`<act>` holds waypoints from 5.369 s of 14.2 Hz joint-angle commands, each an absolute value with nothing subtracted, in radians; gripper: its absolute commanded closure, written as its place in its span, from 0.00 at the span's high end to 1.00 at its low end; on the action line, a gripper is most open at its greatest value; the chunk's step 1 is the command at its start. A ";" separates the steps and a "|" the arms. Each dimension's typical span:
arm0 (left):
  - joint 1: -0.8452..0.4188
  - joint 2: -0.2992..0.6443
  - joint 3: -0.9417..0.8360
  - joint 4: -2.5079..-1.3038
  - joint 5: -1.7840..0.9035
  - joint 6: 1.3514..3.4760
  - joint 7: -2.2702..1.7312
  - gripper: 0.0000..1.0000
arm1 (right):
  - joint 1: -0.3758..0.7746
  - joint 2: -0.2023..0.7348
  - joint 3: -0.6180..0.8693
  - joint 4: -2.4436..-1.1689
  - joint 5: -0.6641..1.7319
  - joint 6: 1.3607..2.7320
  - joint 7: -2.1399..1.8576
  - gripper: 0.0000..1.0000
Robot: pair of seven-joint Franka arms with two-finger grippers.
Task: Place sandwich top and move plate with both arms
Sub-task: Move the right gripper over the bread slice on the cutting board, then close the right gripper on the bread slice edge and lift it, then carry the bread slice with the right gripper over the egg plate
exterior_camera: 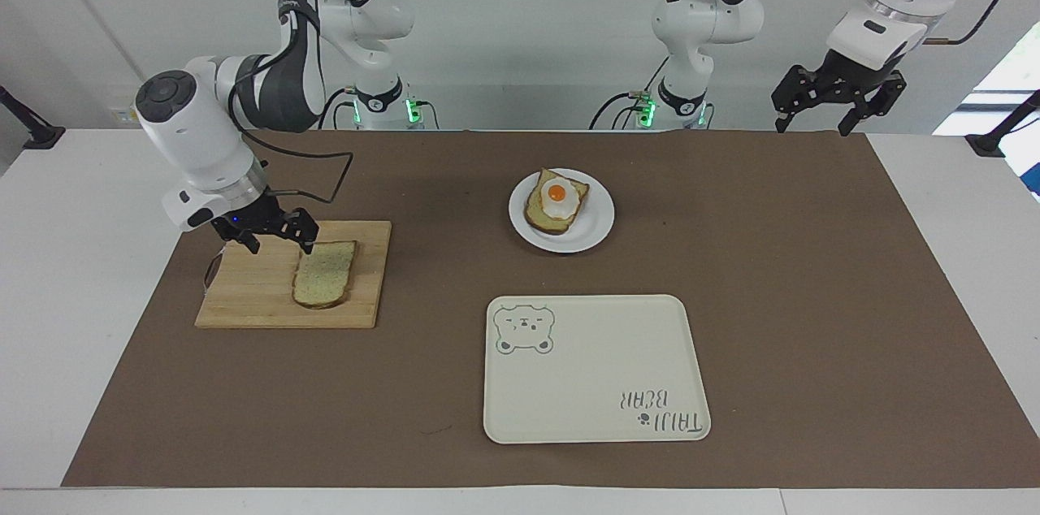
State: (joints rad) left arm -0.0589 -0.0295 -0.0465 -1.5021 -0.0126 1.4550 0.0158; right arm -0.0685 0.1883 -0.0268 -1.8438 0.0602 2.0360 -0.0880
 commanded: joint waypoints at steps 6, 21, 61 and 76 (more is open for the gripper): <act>-0.043 -0.037 -0.057 -1.500 -0.009 1.459 0.012 1.00 | -0.104 0.255 -0.020 -1.940 0.173 2.198 -0.210 1.00; -0.041 -0.037 -0.057 -1.500 -0.009 1.459 0.012 1.00 | -0.143 0.256 -0.020 -2.054 0.255 2.307 -0.399 0.39; -0.041 -0.037 -0.057 -1.500 -0.009 1.459 0.012 1.00 | -0.123 0.207 0.118 -1.782 0.356 1.822 -0.022 0.00; -0.041 -0.037 -0.057 -1.500 -0.009 1.459 0.012 1.00 | 0.142 0.167 0.152 -1.844 0.529 1.888 0.193 0.00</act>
State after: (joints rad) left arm -0.0589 -0.0295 -0.0465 -1.5021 -0.0126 1.4550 0.0158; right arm 0.1203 0.1962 0.1513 -1.8032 0.4801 1.8545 0.1639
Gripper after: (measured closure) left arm 0.000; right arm 0.943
